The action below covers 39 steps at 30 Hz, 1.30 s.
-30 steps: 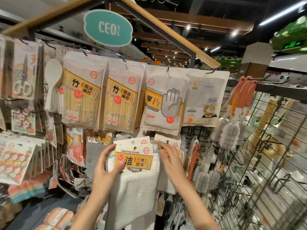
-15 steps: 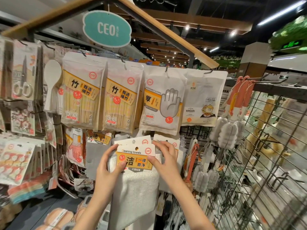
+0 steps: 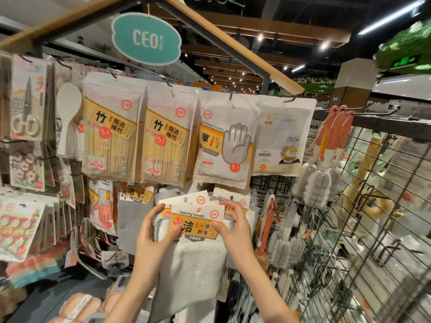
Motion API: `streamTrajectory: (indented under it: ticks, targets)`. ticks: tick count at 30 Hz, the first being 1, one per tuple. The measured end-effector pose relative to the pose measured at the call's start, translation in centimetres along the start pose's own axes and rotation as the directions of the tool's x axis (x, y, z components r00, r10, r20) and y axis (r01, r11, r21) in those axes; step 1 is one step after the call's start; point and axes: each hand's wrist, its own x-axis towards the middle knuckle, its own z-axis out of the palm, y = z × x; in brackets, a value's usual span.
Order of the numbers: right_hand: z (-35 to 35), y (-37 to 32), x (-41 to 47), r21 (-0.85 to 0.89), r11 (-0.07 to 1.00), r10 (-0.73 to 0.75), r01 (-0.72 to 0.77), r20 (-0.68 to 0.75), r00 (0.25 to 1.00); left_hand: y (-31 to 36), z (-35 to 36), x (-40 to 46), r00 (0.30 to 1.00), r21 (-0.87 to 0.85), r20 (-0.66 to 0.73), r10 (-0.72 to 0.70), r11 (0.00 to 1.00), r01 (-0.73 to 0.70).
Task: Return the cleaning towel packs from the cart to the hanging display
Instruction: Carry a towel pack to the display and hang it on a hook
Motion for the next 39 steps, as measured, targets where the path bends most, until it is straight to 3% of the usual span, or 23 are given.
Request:
streamTrajectory:
  ticks: [8,13,21,30,39]
  targets:
    - [-0.7,0.2,0.3,0.062,0.998,-0.002,0.002,-0.008,1.0,0.7,-0.2,-0.1,0.998,-0.081,0.017,-0.068,0.994,0.069]
    - [-1.9,1.1,1.1,0.081,0.996,0.036,-0.032,-0.05,0.998,0.0,-1.0,0.4,1.0,0.044,-0.017,0.004,0.999,-0.003]
    - [-3.5,4.0,2.9,0.159,0.984,0.112,-0.083,-0.185,0.976,-0.4,-1.5,0.8,0.999,0.049,-0.045,0.027,0.998,-0.025]
    - [-4.4,6.0,4.7,0.077,0.992,0.117,-0.1,-0.262,0.958,-0.5,-2.2,1.0,0.998,0.06,-0.055,0.02,0.998,-0.016]
    - [-4.1,6.7,5.7,-0.089,0.993,0.052,-0.075,-0.241,0.969,-0.3,-2.3,1.3,0.996,0.037,-0.083,0.014,0.999,-0.011]
